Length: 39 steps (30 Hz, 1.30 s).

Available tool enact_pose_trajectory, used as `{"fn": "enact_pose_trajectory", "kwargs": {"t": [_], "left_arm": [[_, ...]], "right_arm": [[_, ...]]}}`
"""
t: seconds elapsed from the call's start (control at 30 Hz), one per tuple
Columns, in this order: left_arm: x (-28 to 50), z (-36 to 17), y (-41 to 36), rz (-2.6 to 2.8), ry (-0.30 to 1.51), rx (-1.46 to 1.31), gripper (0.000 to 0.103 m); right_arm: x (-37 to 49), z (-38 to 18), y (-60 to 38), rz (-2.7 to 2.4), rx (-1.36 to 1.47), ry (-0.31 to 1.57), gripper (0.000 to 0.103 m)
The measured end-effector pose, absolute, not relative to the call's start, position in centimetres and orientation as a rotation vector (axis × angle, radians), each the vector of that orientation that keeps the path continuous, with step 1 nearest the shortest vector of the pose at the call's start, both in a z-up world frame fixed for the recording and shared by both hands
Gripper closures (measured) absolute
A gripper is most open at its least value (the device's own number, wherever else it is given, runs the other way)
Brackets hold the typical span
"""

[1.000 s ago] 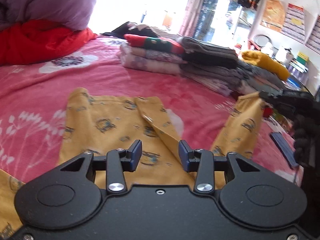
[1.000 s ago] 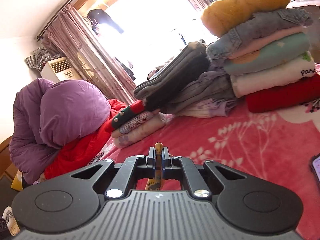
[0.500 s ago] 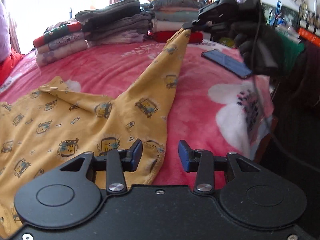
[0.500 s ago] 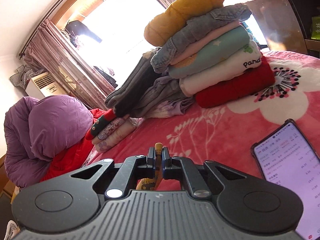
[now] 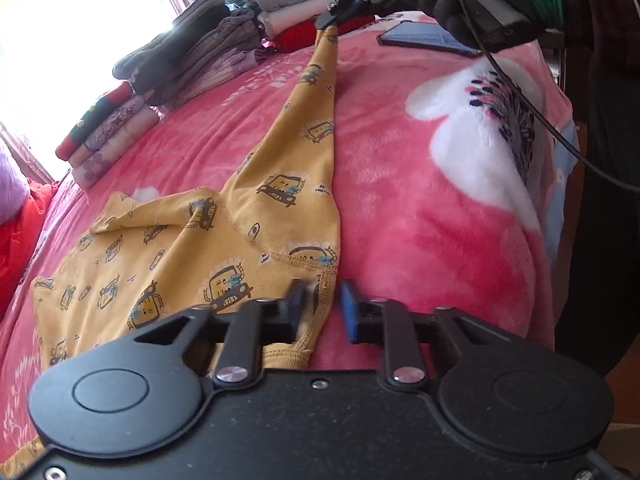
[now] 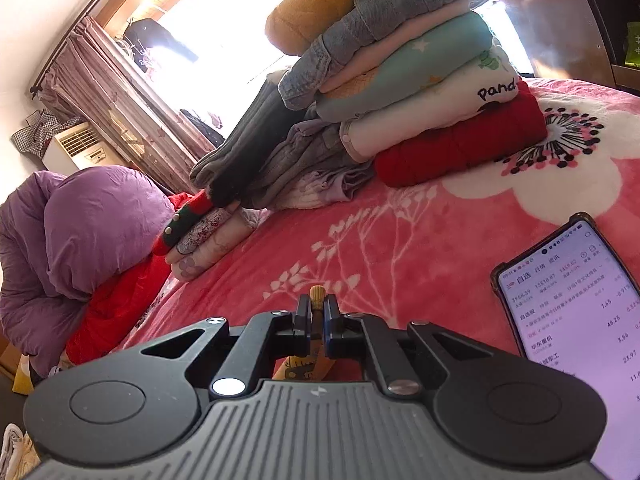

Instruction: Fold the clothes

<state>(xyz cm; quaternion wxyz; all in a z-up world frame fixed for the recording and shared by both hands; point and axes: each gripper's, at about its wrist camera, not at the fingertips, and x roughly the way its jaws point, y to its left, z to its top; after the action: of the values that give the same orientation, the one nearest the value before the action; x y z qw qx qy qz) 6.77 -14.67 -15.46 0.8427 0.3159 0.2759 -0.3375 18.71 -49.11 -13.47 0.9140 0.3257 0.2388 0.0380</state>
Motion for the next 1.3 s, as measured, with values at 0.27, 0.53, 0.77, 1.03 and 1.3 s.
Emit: {"fn": "enact_pose_trajectory", "kwargs": {"t": [0.27, 0.53, 0.77, 1.03, 1.3], "left_arm": [[8.1, -13.2, -10.9, -0.811, 0.647, 0.502, 0.103], [8.1, -13.6, -11.2, -0.886, 0.685, 0.462, 0.086], [12.0, -11.6, -6.9, -0.777, 0.690, 0.105, 0.075], [20.7, -12.6, -2.0, -0.439, 0.767, -0.389, 0.074], [29.7, -14.0, -1.8, -0.331, 0.837, -0.665, 0.071]], "right_arm": [[18.7, -13.1, -49.4, 0.073, 0.589, 0.536, 0.095], [18.4, -14.3, -49.0, -0.018, 0.467, 0.639, 0.087], [17.6, -12.0, -48.2, -0.075, 0.415, 0.533, 0.082], [21.1, -12.0, -40.3, 0.141, 0.347, 0.565, 0.078], [24.2, -12.4, -36.3, 0.253, 0.314, 0.576, 0.074]]}}
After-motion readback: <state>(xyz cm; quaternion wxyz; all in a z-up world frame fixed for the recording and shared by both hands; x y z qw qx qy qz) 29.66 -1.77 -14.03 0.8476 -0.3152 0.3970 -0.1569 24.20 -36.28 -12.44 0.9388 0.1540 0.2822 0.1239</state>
